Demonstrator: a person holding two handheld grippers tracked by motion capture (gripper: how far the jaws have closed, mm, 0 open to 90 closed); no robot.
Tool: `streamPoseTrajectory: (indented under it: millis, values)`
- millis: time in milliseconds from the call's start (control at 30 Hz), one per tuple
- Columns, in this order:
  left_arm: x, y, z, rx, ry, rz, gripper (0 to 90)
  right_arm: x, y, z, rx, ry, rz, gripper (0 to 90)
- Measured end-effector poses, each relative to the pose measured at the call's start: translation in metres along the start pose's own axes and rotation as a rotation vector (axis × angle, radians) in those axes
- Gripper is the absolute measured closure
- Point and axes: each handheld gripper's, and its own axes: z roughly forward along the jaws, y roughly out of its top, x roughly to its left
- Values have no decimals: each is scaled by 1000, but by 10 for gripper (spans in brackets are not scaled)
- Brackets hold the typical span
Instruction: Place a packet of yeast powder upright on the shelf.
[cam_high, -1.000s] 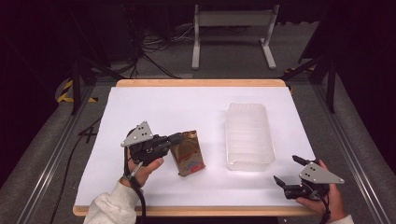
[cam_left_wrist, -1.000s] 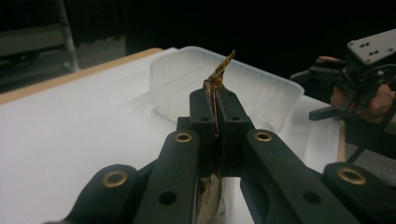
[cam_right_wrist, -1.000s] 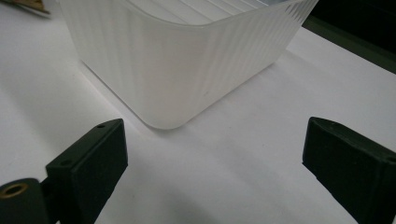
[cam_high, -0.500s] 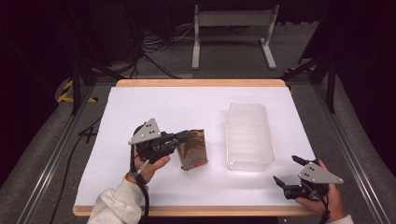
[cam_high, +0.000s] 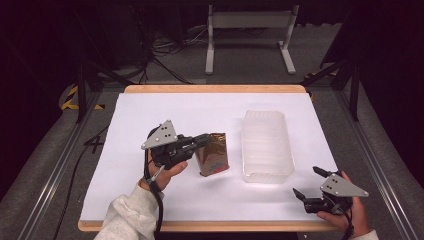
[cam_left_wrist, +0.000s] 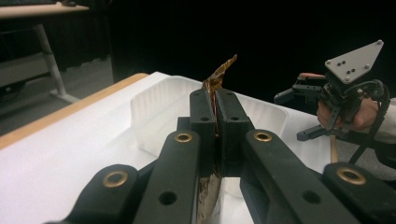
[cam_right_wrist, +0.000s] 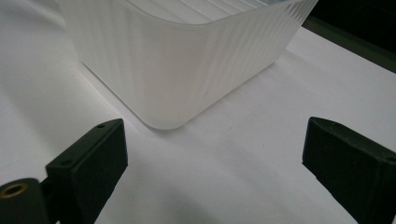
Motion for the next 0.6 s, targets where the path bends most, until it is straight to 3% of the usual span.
streamPoseTrajectory:
  millis: [200,400,600]
  values:
    - [-2,17,8,-17,-22,21,869,0,0,0,-1,-4,-1,74]
    - [-9,43,22,-35,-53,74,869,-1,-1,-2,-5,-3,1,74]
    - [-11,52,40,-23,-85,94,869,0,0,-3,-14,-1,-6,74]
